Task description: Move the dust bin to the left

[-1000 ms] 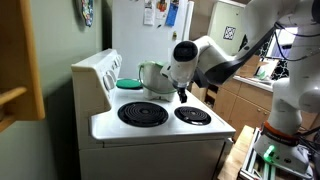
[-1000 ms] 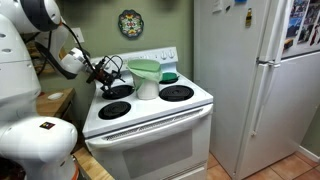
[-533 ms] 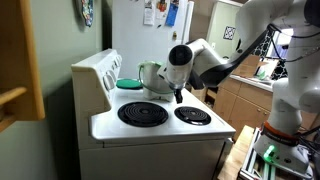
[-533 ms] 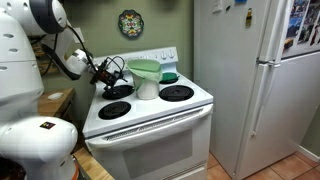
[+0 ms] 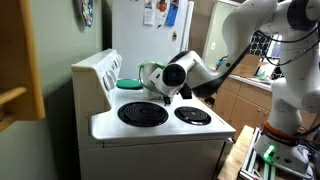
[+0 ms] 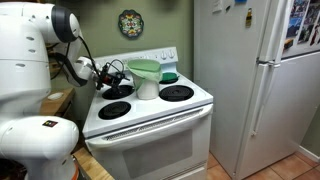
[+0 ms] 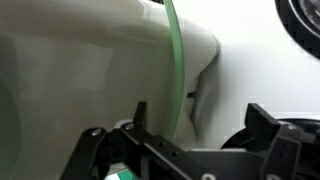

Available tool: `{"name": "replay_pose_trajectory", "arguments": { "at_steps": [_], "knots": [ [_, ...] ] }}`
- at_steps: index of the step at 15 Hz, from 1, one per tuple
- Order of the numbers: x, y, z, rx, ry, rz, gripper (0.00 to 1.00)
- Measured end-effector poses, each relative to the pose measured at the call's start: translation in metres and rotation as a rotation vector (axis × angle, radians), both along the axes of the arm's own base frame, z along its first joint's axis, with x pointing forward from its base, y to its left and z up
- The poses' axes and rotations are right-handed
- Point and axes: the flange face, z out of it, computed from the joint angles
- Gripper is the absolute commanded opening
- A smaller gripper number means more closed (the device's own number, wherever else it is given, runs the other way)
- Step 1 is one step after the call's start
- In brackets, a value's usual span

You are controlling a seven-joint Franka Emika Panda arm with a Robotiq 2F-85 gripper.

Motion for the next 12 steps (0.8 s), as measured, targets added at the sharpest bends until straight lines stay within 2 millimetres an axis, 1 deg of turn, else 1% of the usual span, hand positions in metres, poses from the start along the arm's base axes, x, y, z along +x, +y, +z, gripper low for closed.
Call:
{"name": "replay_pose_trajectory", "arguments": {
  "at_steps": [4, 6, 7, 8, 10, 11, 12],
  "knots": [
    [0.005, 0.004, -0.013, -0.036, -0.071, -0.007, 1.0],
    [0.006, 0.004, -0.018, -0.064, -0.096, -0.013, 0.92],
    [0.007, 0.004, -0.019, -0.077, -0.107, -0.014, 0.92],
    [0.008, 0.004, -0.021, -0.088, -0.118, -0.016, 0.86],
    [0.01, 0.002, -0.022, -0.105, -0.137, -0.017, 0.84],
    [0.011, 0.001, -0.023, -0.112, -0.145, -0.018, 0.77],
    [0.013, 0.0, -0.024, -0.117, -0.15, -0.016, 0.79]
  ]
}}
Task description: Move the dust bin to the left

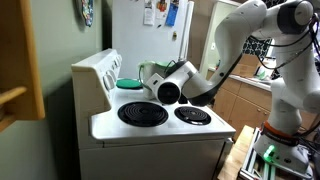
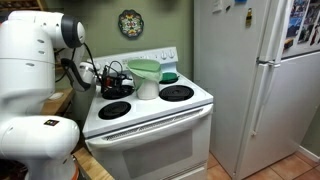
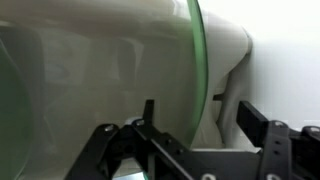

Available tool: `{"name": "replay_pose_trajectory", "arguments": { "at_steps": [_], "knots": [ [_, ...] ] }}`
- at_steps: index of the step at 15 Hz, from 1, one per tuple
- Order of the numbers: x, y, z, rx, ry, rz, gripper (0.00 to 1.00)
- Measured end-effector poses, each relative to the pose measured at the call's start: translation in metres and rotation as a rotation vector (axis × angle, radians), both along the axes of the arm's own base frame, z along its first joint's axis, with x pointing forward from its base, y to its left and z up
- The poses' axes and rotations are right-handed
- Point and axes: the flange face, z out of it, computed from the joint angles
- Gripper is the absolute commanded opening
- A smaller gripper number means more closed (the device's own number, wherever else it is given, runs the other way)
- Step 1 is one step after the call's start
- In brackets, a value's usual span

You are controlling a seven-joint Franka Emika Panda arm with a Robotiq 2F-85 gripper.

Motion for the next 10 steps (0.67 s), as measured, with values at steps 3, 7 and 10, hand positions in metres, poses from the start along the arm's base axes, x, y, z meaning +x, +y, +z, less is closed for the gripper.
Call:
{"name": "replay_pose_trajectory", "arguments": {
  "at_steps": [3, 7, 10],
  "knots": [
    [0.0051, -0.0018, -0.0027, -0.013, -0.013, 0.01, 0.64],
    [0.0085, -0.0041, -0.0061, -0.024, -0.019, 0.015, 0.3],
    [0.009, -0.0048, -0.0075, -0.026, -0.018, 0.014, 0.23]
  ]
}}
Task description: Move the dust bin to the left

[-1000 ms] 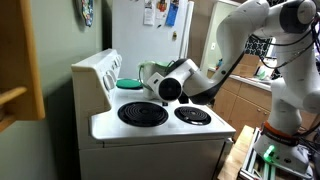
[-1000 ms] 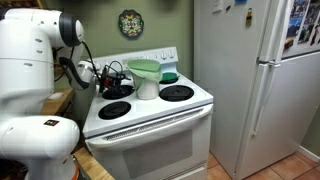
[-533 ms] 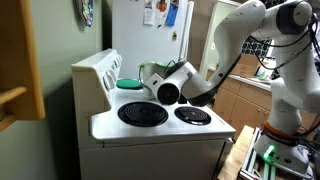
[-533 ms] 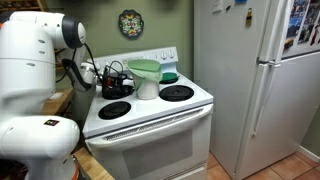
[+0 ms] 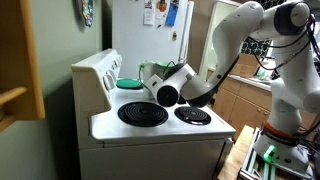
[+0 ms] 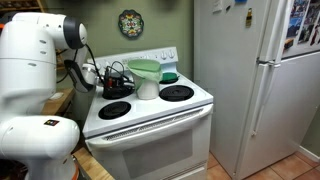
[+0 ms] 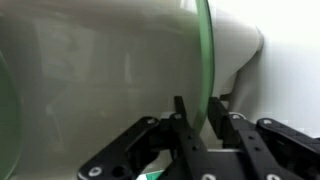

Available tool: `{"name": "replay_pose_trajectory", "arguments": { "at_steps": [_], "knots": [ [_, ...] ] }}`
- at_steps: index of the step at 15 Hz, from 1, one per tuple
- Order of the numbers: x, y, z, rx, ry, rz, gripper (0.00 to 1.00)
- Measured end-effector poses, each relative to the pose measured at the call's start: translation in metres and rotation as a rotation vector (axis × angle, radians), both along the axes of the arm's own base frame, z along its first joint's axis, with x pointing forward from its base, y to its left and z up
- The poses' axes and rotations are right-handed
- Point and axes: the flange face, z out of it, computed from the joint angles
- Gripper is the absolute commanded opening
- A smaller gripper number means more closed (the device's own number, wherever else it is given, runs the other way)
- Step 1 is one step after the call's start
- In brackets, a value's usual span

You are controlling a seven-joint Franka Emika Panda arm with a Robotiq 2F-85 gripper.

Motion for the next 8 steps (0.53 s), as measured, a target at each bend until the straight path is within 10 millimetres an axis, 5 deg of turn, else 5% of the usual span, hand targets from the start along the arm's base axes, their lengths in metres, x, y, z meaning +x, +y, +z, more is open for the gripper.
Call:
{"name": "replay_pose_trajectory", "arguments": {
  "at_steps": [4, 6, 8],
  "knots": [
    [-0.0002, 0.0004, -0.0011, 0.0, 0.002, 0.001, 0.17],
    [0.0003, 0.0006, -0.0005, 0.001, 0.0, 0.0, 0.43],
    [0.0009, 0.001, -0.0001, 0.002, 0.0, 0.0, 0.57]
  ]
}}
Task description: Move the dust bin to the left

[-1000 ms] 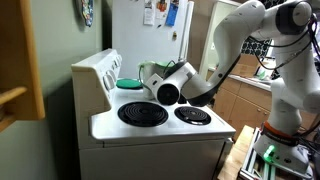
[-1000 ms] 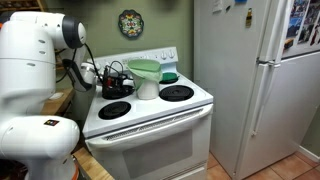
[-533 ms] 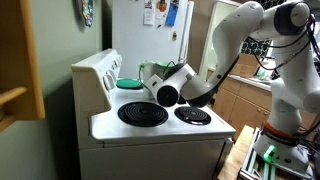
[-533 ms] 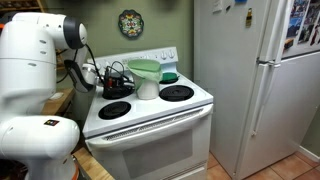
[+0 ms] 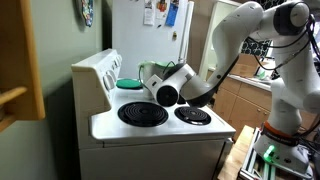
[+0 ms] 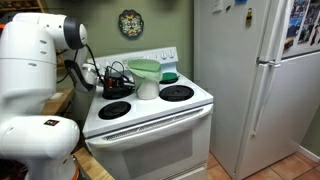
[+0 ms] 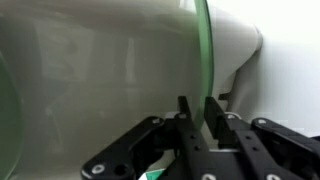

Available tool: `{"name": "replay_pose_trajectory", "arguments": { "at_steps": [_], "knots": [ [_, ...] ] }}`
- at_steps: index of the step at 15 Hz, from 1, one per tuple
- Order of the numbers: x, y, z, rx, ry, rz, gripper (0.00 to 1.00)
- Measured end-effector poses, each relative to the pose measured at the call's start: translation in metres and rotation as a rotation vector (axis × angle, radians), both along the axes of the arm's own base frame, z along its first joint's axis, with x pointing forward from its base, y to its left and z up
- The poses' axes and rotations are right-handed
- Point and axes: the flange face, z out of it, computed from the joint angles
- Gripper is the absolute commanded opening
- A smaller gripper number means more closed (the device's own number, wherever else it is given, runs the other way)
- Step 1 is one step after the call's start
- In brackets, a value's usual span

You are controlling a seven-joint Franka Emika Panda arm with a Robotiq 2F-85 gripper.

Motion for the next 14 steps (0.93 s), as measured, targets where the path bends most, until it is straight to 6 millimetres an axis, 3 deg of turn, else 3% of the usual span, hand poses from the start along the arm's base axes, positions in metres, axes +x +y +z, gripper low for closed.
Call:
{"name": "replay_pose_trajectory", "arguments": {
  "at_steps": [4, 6, 14],
  "knots": [
    [0.002, 0.002, -0.003, 0.003, 0.004, -0.002, 0.88],
    [0.004, 0.002, -0.005, 0.003, 0.005, -0.004, 0.92],
    [0.013, -0.006, -0.019, -0.016, -0.002, 0.002, 0.25]
  ]
}}
